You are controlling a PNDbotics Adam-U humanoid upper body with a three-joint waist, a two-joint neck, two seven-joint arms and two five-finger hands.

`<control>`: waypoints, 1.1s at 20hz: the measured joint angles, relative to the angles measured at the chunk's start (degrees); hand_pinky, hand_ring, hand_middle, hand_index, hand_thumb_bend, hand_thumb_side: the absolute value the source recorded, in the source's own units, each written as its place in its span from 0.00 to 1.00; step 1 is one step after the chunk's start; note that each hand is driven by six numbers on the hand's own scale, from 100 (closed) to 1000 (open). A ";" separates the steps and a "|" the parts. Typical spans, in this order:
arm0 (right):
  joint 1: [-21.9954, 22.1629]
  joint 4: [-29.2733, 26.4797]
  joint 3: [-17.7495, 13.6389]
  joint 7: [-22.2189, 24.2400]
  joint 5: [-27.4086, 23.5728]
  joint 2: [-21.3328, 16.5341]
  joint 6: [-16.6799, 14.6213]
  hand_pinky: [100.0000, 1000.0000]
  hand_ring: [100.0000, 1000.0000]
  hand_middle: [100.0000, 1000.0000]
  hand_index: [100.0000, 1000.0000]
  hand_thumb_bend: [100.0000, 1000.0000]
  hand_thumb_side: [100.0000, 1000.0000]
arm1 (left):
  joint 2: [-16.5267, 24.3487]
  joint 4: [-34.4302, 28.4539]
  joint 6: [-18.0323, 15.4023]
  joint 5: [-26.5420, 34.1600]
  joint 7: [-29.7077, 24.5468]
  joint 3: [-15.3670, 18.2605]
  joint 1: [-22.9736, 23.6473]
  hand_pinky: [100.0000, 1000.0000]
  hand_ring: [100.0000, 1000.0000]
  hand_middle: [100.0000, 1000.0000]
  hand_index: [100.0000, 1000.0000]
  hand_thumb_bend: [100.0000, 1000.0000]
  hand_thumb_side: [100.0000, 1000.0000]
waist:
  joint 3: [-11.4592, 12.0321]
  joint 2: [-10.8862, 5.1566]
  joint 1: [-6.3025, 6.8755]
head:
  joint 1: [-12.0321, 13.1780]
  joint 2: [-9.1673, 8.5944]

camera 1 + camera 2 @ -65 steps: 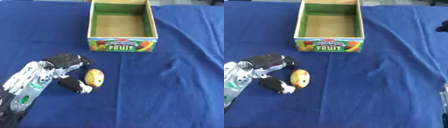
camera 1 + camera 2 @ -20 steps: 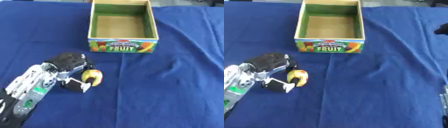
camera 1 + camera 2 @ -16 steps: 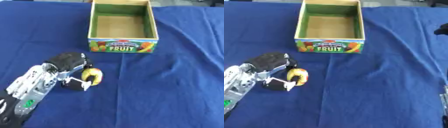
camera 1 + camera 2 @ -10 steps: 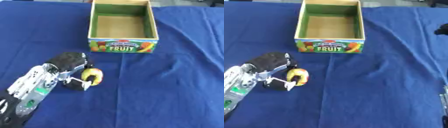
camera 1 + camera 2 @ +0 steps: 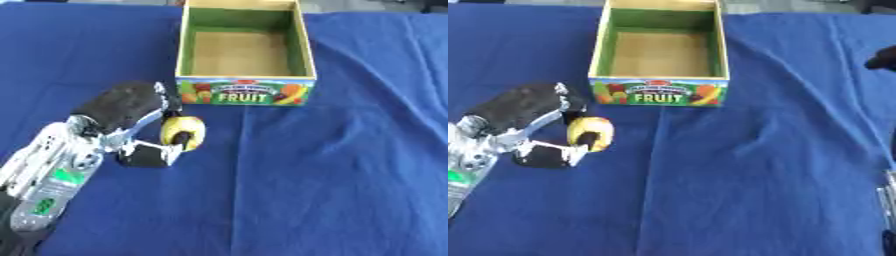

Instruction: Pick up objects on the table and place them in the box.

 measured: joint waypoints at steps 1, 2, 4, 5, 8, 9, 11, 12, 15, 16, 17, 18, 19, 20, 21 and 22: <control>0.00 0.00 0.00 0.00 0.00 0.00 0.00 0.63 0.49 0.46 0.76 0.00 1.00 | 0.10 -0.69 0.13 0.64 0.20 0.76 -0.42 0.06 0.42 0.33 0.45 0.00 0.21 | 0.03 0.00 0.06 | -0.09 0.00; 0.00 0.00 0.00 0.00 0.00 0.00 0.00 0.63 0.49 0.46 0.76 0.00 1.00 | 0.23 -1.17 0.26 1.39 0.50 1.50 -0.89 0.05 0.42 0.32 0.45 0.00 0.21 | 0.04 0.00 0.13 | -0.14 0.00; 0.00 0.00 0.00 0.00 0.00 0.00 0.00 0.63 0.49 0.46 0.76 0.00 1.00 | 0.55 -1.64 0.46 2.86 1.56 3.14 -2.19 0.05 0.42 0.32 0.45 0.00 0.21 | 0.04 0.00 0.28 | -0.32 0.00; -0.01 0.00 0.00 0.00 0.00 0.00 0.00 0.64 0.49 0.46 0.76 0.00 1.00 | 0.66 -1.75 0.66 3.44 2.26 4.01 -3.12 0.04 0.42 0.32 0.44 0.00 0.21 | 0.03 0.01 0.31 | -0.37 0.00; -0.07 0.00 0.00 0.00 0.00 0.00 0.00 0.64 0.49 0.46 0.77 0.00 1.00 | 1.74 -1.79 2.11 4.77 4.37 6.41 -6.14 0.03 0.41 0.31 0.43 0.00 0.21 | -0.31 0.05 0.40 | -0.35 0.00; -0.08 0.00 0.01 0.02 0.00 -0.01 -0.01 0.64 0.49 0.46 0.77 0.00 1.00 | 2.11 -1.79 2.83 5.13 5.00 7.02 -7.32 0.03 0.41 0.31 0.43 0.00 0.22 | -0.56 0.08 0.51 | -0.29 0.00; -0.15 0.00 0.01 0.08 0.00 -0.02 -0.07 0.64 0.49 0.46 0.77 0.00 1.00 | 2.61 -1.32 4.30 5.98 6.19 7.82 -9.96 0.03 0.41 0.30 0.43 0.00 0.22 | -1.10 0.21 0.87 | 0.01 -0.04; -0.26 0.00 0.03 0.14 -0.01 -0.03 -0.12 0.64 0.49 0.46 0.77 0.00 1.00 | 2.66 -0.53 4.89 6.48 6.78 8.03 -11.40 0.03 0.41 0.29 0.42 0.00 0.23 | -1.38 0.36 1.03 | 0.22 -0.15; -0.67 0.00 0.33 0.30 -0.11 -0.06 -0.22 0.64 0.49 0.46 0.77 0.00 1.00 | 2.48 4.10 5.04 8.70 8.95 8.07 -15.49 0.02 0.41 0.28 0.41 0.00 0.23 | -2.37 0.81 1.40 | 1.05 -0.53; -0.82 0.00 0.36 0.37 -0.18 -0.08 -0.28 0.64 0.49 0.46 0.77 0.00 1.00 | 2.27 6.10 4.62 9.34 9.89 8.04 -16.73 0.03 0.41 0.29 0.41 0.00 0.23 | -2.74 1.00 1.51 | 1.32 -0.66; -1.00 0.00 0.37 0.42 -0.24 -0.11 -0.31 0.64 0.49 0.46 0.77 0.00 1.00 | 1.88 8.09 4.06 9.77 10.91 7.98 -17.93 0.03 0.41 0.29 0.42 0.00 0.24 | -2.98 1.18 1.67 | 1.58 -0.83; -1.17 0.00 0.39 0.49 -0.30 -0.13 -0.30 0.64 0.49 0.46 0.77 0.00 1.00 | 1.46 10.14 3.44 9.95 11.98 7.84 -19.05 0.03 0.41 0.29 0.42 0.00 0.24 | -3.24 1.34 1.84 | 1.82 -1.03; -1.28 0.00 0.42 0.57 -0.41 -0.17 -0.25 0.64 0.49 0.46 0.77 0.00 1.00 | 0.99 12.15 2.77 9.97 13.07 7.68 -20.16 0.03 0.41 0.29 0.42 0.00 0.24 | -3.52 1.52 2.05 | 2.08 -1.16; -1.43 0.00 0.50 0.65 -0.46 -0.21 -0.19 0.64 0.49 0.46 0.77 0.00 1.00 | 0.43 14.19 2.04 9.91 14.11 7.55 -21.27 0.04 0.42 0.30 0.42 0.00 0.23 | -3.79 1.71 2.20 | 2.33 -1.39; -1.58 0.00 0.63 0.75 -0.49 -0.25 -0.16 0.64 0.49 0.46 0.77 0.00 1.00 | -0.20 16.17 1.26 9.73 15.11 7.35 -22.23 0.04 0.42 0.30 0.42 0.00 0.23 | -4.04 1.85 2.34 | 2.60 -1.56; -1.63 0.00 0.71 0.87 -0.51 -0.29 -0.17 0.64 0.49 0.46 0.77 0.00 1.00 | -0.85 18.24 0.41 9.52 16.01 7.24 -22.94 0.04 0.42 0.29 0.42 0.00 0.23 | -4.33 1.98 2.44 | 2.89 -1.77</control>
